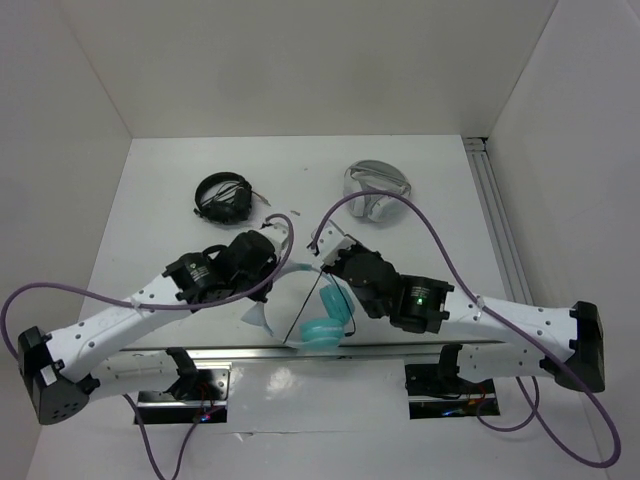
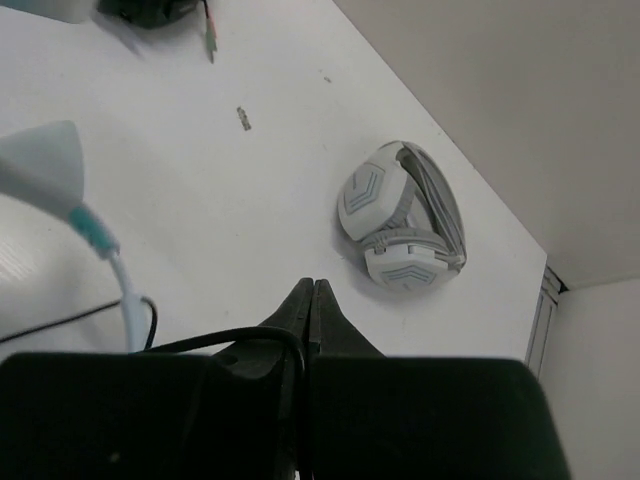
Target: Wrap the headphones
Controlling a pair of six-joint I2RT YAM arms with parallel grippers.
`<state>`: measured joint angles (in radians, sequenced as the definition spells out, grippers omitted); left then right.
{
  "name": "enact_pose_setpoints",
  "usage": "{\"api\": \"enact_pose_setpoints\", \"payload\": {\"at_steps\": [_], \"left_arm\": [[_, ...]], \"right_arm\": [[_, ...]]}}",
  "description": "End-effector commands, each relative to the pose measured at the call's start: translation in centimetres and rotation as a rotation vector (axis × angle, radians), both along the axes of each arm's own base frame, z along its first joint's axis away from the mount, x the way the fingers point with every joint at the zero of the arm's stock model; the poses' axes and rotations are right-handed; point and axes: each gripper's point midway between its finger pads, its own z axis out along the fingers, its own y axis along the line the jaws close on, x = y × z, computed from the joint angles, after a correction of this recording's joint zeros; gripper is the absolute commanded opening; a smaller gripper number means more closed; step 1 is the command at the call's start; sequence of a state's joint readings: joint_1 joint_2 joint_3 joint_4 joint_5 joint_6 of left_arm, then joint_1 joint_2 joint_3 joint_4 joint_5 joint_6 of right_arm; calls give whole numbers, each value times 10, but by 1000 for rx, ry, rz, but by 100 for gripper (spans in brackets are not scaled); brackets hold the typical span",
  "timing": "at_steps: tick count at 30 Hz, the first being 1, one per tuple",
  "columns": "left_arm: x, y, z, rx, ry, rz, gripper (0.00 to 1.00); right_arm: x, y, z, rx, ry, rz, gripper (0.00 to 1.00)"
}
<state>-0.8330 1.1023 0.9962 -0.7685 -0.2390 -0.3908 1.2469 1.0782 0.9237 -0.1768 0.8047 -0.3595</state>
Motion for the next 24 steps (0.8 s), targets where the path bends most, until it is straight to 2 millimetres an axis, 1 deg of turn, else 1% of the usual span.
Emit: {"api": "enact_pose_setpoints", "payload": {"at_steps": [1,3,4,5,6,7,8,9,10,11,12,13,14,15,16,17,18,19,20,22,23,24], "left_arm": [[-29,-27,24,-99,-23,-198,0],[-38,-30,32,-116,-35,-232,0],[-45,-28,33,-116,-25,-239,0],[-49,-30,45,-142,-48,-241,0],[-48,-25,49,-127,-68,-229,0],[-49,-19,47,-106,-57,-207,0],[-48,-15,58,-122,-76,-183,0],[-46,-11,61,-110,-88,-169,0],[-46,-7,67,-120,-100,-154,0],[-47,-5,75,-136,-112,-154,0],[-47,-6,88,-166,-135,-154,0],[-47,-6,95,-186,-150,-153,0],[-47,-5,105,-209,-167,-153,0],[-45,-6,119,-234,-195,-145,0],[-45,-6,125,-255,-200,-136,0],[-45,-5,130,-260,-204,-136,0],[-48,-8,140,-290,-210,-149,0],[-50,-10,144,-307,-205,-163,0],[-54,-13,148,-322,-200,-192,0],[-55,-22,154,-339,-194,-226,0],[-57,-23,154,-344,-187,-235,0],[-56,-25,158,-353,-186,-229,0]], "right_arm": [[29,-19,30,109,-72,-99,0],[41,-22,18,92,-47,-107,0],[44,-20,16,117,-30,-94,0],[54,-27,13,111,-24,-118,0],[57,-27,17,136,-19,-115,0],[58,-23,15,158,-1,-87,0],[63,-27,12,163,16,-90,0],[64,-24,14,183,30,-68,0],[66,-19,12,195,54,-39,1],[63,-11,3,222,122,40,2],[63,-2,1,239,160,87,2],[63,7,-10,244,206,129,2],[58,18,-13,273,244,175,1],[49,34,-16,296,281,262,0],[44,44,-33,293,330,308,0],[37,59,-29,355,338,381,0],[37,64,-33,382,342,398,0],[30,68,-46,394,360,416,0],[35,76,-42,451,334,424,0],[35,81,-46,486,332,438,0],[38,84,-54,489,344,434,0],[40,88,-52,511,338,436,0]]}}
